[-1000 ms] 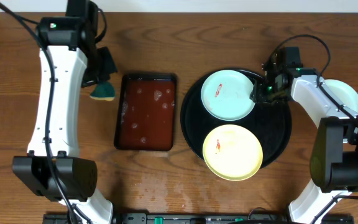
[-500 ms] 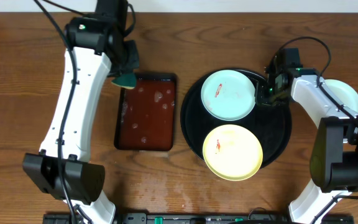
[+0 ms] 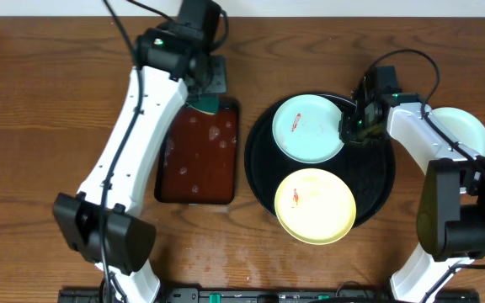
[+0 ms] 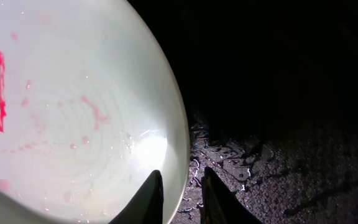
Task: Clean dirty plates on tray and stack at the side
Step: 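Move the sponge with the left gripper onto the held pale green plate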
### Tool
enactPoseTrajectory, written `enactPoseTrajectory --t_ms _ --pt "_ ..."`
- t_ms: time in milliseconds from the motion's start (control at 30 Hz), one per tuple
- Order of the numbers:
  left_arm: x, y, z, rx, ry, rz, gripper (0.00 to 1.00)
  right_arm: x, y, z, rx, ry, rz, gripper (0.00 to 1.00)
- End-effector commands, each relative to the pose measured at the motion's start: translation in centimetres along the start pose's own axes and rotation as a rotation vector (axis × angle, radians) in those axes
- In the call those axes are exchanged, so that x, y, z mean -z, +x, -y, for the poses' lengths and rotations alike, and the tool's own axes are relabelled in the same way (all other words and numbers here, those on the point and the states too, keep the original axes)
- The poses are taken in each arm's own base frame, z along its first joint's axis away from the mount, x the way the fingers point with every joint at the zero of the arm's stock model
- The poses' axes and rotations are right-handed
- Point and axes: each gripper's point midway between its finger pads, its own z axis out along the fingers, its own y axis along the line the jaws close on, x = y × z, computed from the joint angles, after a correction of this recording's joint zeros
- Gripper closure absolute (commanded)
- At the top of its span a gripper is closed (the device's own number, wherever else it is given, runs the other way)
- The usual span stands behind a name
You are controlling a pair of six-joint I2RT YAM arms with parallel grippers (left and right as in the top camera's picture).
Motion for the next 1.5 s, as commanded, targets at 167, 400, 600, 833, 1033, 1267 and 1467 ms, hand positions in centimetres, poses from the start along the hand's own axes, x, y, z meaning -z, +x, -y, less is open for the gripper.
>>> enactPoseTrajectory --t_ms 167,400,600,833,1033,1267,1467 --pt "-2.9 1.2 3.2 -0.083 0.008 -0.043 0.92 -0.3 0.5 -0.1 -0.023 -0.002 -0.005 0.82" --pt "-5.6 0.5 6.5 -0.173 0.056 -0.006 0.92 -1.2 0.6 0.3 -0.059 -0.008 0.020 0.98" --pt "-6.6 1.0 10.1 -0.242 0.150 0.000 0.92 -1.2 0.6 0.3 -0.060 -0.009 0.023 0.99" --pt "-9.0 2.9 13.0 -0.295 0.200 -0.051 0.92 -1.2 0.6 0.3 -0.060 -0.008 0.020 0.99" --pt "-11.5 4.9 15.1 -0.332 0.224 -0.098 0.92 -1.2 0.6 0.3 -0.060 -0.007 0.020 0.99" --pt "-13.2 6.1 17.1 -0.362 0.241 -0.106 0.92 -1.2 0.6 0.3 -0.060 -0.008 0.019 0.99" --pt "-14.7 6.4 18.5 -0.370 0.255 -0.092 0.92 -1.2 0.7 0.2 -0.059 -0.008 0.018 0.99"
